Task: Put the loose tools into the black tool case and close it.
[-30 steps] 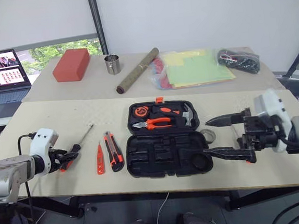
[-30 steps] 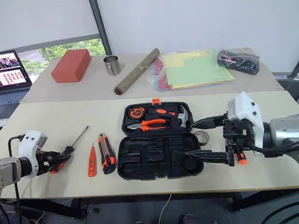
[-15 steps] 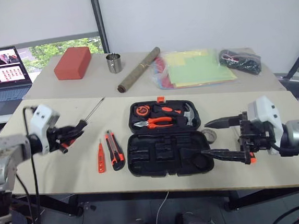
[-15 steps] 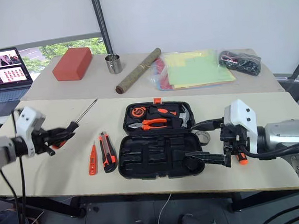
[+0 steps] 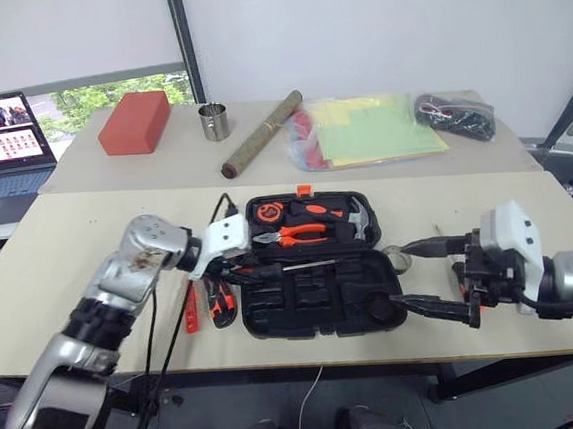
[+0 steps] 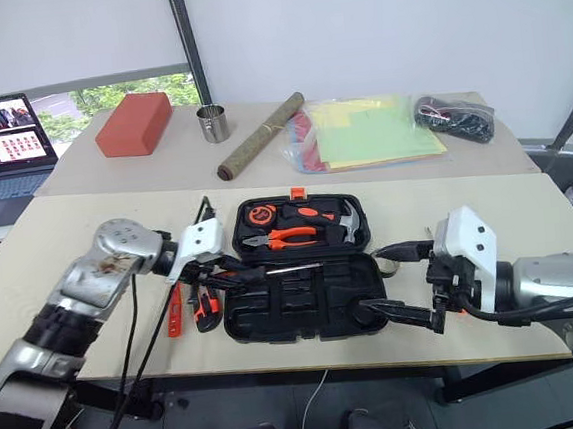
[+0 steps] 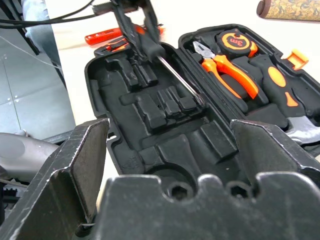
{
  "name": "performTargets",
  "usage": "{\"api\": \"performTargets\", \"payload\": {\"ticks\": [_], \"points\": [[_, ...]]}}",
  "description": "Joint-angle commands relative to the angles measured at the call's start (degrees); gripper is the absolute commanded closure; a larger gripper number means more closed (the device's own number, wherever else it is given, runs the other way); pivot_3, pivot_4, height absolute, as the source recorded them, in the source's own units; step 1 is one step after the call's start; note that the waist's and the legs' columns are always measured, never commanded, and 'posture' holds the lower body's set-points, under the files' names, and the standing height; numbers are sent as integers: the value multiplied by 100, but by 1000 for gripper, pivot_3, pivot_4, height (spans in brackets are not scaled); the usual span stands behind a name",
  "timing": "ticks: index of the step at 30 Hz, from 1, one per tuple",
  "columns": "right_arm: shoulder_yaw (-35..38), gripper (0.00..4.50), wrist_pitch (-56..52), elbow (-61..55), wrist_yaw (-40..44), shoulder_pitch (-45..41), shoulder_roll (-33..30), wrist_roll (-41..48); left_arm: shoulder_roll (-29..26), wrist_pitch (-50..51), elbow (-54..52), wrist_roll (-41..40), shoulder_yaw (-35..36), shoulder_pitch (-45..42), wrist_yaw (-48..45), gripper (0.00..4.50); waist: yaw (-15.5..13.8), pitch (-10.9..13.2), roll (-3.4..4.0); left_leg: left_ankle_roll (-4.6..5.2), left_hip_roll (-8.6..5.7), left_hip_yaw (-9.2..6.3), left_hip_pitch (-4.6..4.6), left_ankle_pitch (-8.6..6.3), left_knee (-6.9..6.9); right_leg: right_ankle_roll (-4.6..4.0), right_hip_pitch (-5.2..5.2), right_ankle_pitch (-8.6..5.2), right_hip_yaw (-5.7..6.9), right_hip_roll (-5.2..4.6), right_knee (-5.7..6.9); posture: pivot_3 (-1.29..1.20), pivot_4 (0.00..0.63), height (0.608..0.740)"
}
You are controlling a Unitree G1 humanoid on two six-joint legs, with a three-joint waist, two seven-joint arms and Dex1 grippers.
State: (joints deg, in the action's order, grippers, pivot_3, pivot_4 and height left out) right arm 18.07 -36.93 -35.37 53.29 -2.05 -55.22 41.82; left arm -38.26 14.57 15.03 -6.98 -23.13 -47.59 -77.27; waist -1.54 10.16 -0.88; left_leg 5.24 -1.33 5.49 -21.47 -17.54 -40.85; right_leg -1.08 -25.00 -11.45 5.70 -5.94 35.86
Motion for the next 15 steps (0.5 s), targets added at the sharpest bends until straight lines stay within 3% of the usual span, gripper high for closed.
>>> {"api": "performTargets", "payload": {"ticks": [1, 9, 11, 12, 15], "points": [[280, 0, 8, -246, -214, 75, 83, 58, 361, -425, 635, 357, -174, -429, -26, 3617, -17, 0, 0, 1, 0, -1, -2, 0, -2, 0, 0, 0, 1, 0, 0, 0, 150, 736], [370, 0, -42, -370, -490, 145, 218, 172, 810, -692, 1350, 619, -90, -789, -99, 3617, -53, -1, -1, 17, 1, -7, -18, -3, -16, 3, -5, 2, 6, -2, 1, 0, 150, 736], [386, 0, -63, -387, -530, 153, 228, 199, 895, -585, 1334, 539, -26, -806, -134, 2614, -56, 0, -1, 17, 3, -7, -18, -3, -17, 2, -6, 2, 7, 0, 2, 0, 150, 736], [396, 0, -71, -393, -548, 160, 230, 215, 919, -571, 1319, 521, -1, -809, -158, 2517, -57, 0, -1, 17, 4, -8, -21, -3, -19, 2, -8, 2, 7, 1, 3, 0, 150, 736], [444, 0, -94, -414, -591, 193, 225, 282, 984, -468, 1257, 497, 89, -850, -116, 1411, -60, 0, -1, 20, 4, -12, -37, -4, -31, 2, -16, 2, 11, 1, 7, 0, 150, 736]]}}
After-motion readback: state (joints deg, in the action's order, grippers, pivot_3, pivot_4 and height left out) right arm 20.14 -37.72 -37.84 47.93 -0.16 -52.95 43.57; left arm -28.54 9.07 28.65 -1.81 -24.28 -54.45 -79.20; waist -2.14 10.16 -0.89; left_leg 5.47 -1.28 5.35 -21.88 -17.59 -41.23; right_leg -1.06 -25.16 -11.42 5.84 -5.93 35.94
